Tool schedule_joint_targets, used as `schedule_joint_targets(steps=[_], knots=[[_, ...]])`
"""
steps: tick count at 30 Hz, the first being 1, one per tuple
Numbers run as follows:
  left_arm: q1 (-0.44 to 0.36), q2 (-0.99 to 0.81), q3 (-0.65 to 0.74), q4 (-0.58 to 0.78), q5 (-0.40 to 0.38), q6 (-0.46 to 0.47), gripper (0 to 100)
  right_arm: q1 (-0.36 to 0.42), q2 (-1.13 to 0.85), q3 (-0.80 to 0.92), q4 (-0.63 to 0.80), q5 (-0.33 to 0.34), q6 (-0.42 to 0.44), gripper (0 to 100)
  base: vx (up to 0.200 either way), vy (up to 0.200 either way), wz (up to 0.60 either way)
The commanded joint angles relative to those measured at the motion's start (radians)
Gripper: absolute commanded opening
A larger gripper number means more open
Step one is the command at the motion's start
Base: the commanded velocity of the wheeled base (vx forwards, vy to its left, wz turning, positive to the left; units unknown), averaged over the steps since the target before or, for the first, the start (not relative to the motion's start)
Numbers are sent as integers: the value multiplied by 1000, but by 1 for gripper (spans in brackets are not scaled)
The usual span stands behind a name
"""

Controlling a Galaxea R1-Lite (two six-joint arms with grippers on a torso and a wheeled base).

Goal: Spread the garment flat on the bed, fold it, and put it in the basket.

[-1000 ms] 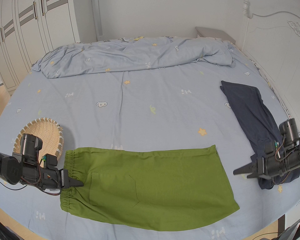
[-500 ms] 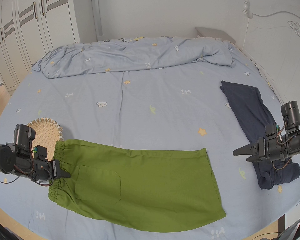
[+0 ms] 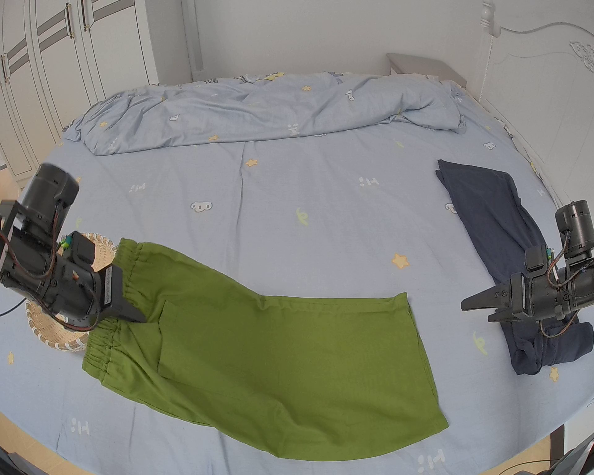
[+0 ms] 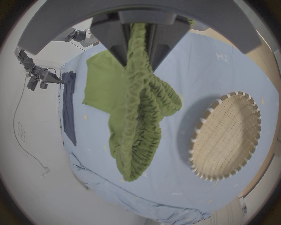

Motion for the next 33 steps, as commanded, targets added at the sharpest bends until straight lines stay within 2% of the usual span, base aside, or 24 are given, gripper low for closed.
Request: schedule_joint_targets(steps=[1, 3, 4, 8, 12, 21, 26, 33], knots=[[-280, 60, -200, 75, 159, -154, 0, -1, -2, -6, 7, 0, 1, 100, 0, 0, 0], [-335, 95, -236, 75, 193, -192, 0, -1, -2, -6, 7, 0, 1, 100, 0, 0, 0], [-340, 99, -240, 75, 194, -195, 0, -1, -2, -6, 7, 0, 1, 100, 0, 0, 0], [-445, 187, -331, 75, 213, -258, 0, -2, 0, -4, 7, -15, 1, 100, 0, 0, 0], [-487, 227, -397, 75, 213, -298, 0, 2, 3, -4, 5, -60, -1, 100, 0, 0, 0], [-580, 316, -504, 75, 217, -364, 0, 4, 3, 0, 1, -64, 1, 100, 0, 0, 0], [-646, 391, -561, 75, 285, -388, 0, 2, 1, 2, -1, -64, 1, 100, 0, 0, 0], [-691, 449, -602, 67, 309, -451, 0, 1, 7, 3, -2, -66, 1, 100, 0, 0, 0]])
